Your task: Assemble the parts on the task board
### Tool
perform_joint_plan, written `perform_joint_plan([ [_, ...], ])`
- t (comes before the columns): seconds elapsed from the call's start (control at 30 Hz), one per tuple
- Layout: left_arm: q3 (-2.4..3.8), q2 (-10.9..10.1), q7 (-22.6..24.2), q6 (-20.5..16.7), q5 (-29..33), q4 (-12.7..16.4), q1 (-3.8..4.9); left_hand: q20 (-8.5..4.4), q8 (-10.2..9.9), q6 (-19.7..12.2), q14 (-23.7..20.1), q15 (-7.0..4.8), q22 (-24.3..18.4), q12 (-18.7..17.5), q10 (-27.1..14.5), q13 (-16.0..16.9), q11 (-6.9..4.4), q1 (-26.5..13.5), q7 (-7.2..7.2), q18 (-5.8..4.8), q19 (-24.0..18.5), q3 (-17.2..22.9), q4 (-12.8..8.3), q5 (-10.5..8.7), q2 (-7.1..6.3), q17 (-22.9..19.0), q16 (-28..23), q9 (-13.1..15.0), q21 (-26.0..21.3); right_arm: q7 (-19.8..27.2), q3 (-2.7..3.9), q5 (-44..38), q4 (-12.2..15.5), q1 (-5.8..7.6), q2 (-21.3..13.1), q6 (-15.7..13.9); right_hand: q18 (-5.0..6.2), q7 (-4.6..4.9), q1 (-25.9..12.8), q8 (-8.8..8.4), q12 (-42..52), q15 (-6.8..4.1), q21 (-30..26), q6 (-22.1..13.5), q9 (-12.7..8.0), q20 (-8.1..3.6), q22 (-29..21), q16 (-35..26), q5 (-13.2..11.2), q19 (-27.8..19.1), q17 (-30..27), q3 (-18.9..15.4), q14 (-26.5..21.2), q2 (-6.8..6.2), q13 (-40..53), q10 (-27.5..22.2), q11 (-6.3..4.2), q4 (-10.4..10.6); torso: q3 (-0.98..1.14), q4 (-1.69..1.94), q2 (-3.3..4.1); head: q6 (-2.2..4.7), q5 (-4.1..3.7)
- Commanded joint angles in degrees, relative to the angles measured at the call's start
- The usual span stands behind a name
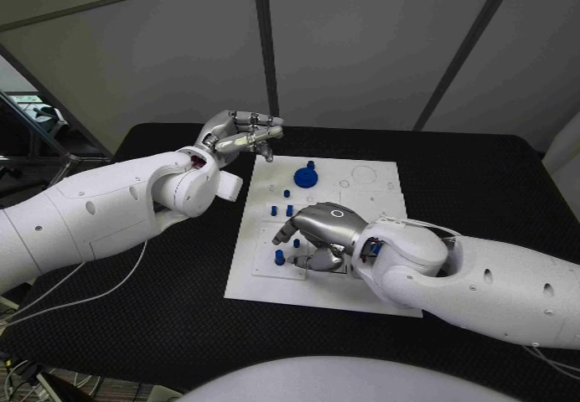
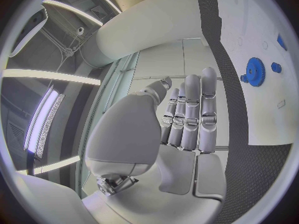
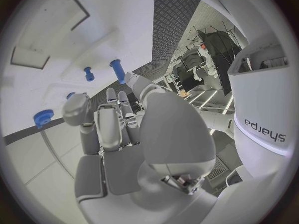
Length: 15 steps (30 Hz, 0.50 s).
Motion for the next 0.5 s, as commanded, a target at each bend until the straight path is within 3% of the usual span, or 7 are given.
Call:
perform_joint_plan([
  [0.03, 0.03, -0.07, 0.15, 0.50, 0.16, 0.06, 0.08, 0.24, 0.25, -0.28, -0.44, -0.06, -0.08, 0.23, -0.49, 0.03, -0.10, 0.08, -0.11, -0.18, -0.10, -0.43, -0.06, -0.29, 0.54, -0.07, 0.20, -0.09, -0.34, 1.88, 0.12, 3.98, 2.16, 0.13, -3.20, -7.06, 1.04, 0.46, -1.35, 0.76, 1.67, 0.28, -0.57, 1.24, 0.33, -0.11, -0.27, -0.55, 0.41, -0.07, -0.31, -0.79, 1.00, 0.82, 0.25, 2.74, -0.26, 0.87, -0.03, -0.12, -0.10, 0.15, -0.20],
  [0.17, 0.00, -0.29, 0.18, 0.54, 0.16, 0.02, 0.07, 0.24, 0.25, -0.28, -0.44, -0.06, -0.08, 0.23, -0.49, 0.03, -0.10, 0.08, -0.11, -0.18, -0.10, -0.43, -0.06, -0.29, 0.54, -0.07, 0.20, -0.09, -0.34, 1.53, 0.82, 12.42, 4.23, 0.52, -9.42, -10.07, 1.02, 0.46, -2.32, 1.65, 4.73, -0.34, -0.52, 3.49, 0.76, -0.47, -0.07, -0.38, 0.57, 0.25, 0.02, -1.27, 1.20, 1.20, 1.15, 9.05, -1.19, 2.36, -0.10, -0.42, -0.26, 0.66, -1.25],
  [0.3, -0.07, -0.55, 0.16, 0.50, 0.16, 0.02, 0.07, 0.24, 0.26, -0.29, -0.46, -0.05, -0.09, 0.26, -0.52, 0.03, -0.10, 0.07, -0.11, -0.18, -0.09, -0.48, -0.04, -0.30, 0.55, -0.09, 0.20, -0.10, -0.36, -0.44, 1.15, 18.52, 5.10, 0.88, -14.74, -10.98, 0.65, -1.04, -3.28, 2.64, 9.28, -1.84, 0.65, 5.17, 1.13, -1.61, 1.70, 0.76, 0.51, 1.63, 1.95, -3.00, 1.78, 0.16, 3.65, 16.67, -3.18, 3.35, -0.09, -0.79, -0.43, 1.05, -2.55],
  [0.4, -0.14, -0.78, 0.14, 0.51, 0.16, 0.16, 0.06, 0.25, 0.27, -0.29, -0.46, -0.05, -0.10, 0.28, -0.54, 0.03, -0.10, 0.06, -0.11, -0.18, -0.09, -0.50, -0.03, -0.30, 0.55, -0.10, 0.21, -0.10, -0.37, -2.90, 1.25, 20.90, 5.69, 1.02, -18.37, -10.08, 0.02, -2.44, -6.44, 3.91, 15.77, -3.09, 2.43, 5.91, 1.60, -2.89, 4.29, 2.07, 2.29, 3.58, 4.00, -6.47, 2.42, -0.85, 8.25, 21.97, -4.65, 5.76, -0.11, -1.07, -0.52, 1.42, -3.85],
  [0.43, -0.16, -0.86, 0.15, 0.51, 0.16, 0.23, 0.06, 0.25, 0.27, -0.29, -0.46, -0.05, -0.10, 0.28, -0.54, 0.03, -0.10, 0.06, -0.11, -0.18, -0.09, -0.50, -0.03, -0.30, 0.55, -0.10, 0.21, -0.10, -0.37, -3.67, 1.26, 21.28, 5.86, 1.05, -19.36, -9.63, -0.29, -2.81, -6.81, 4.59, 20.40, -3.54, 3.34, 5.91, 1.87, -3.42, 5.59, 3.16, 3.67, 4.53, 5.75, -7.69, 2.83, -0.91, 12.63, 22.81, -5.11, 6.40, -0.13, -1.18, -0.54, 1.51, -4.11],
  [0.5, -0.18, -1.02, 0.15, 0.51, 0.16, 0.38, 0.06, 0.25, 0.27, -0.29, -0.46, -0.05, -0.10, 0.28, -0.54, 0.03, -0.10, 0.06, -0.11, -0.18, -0.09, -0.50, -0.03, -0.30, 0.55, -0.10, 0.21, -0.10, -0.37, -5.05, 1.27, 21.36, 6.18, 1.07, -20.99, -8.75, -0.71, -3.13, -6.68, 6.13, 36.36, -3.89, 4.57, 5.67, 2.54, -3.92, 7.39, 4.97, 4.62, 5.77, 8.78, -9.73, 3.37, -0.54, 30.09, 23.53, -5.48, 7.38, -0.12, -1.37, -0.54, 1.57, -4.61],
])
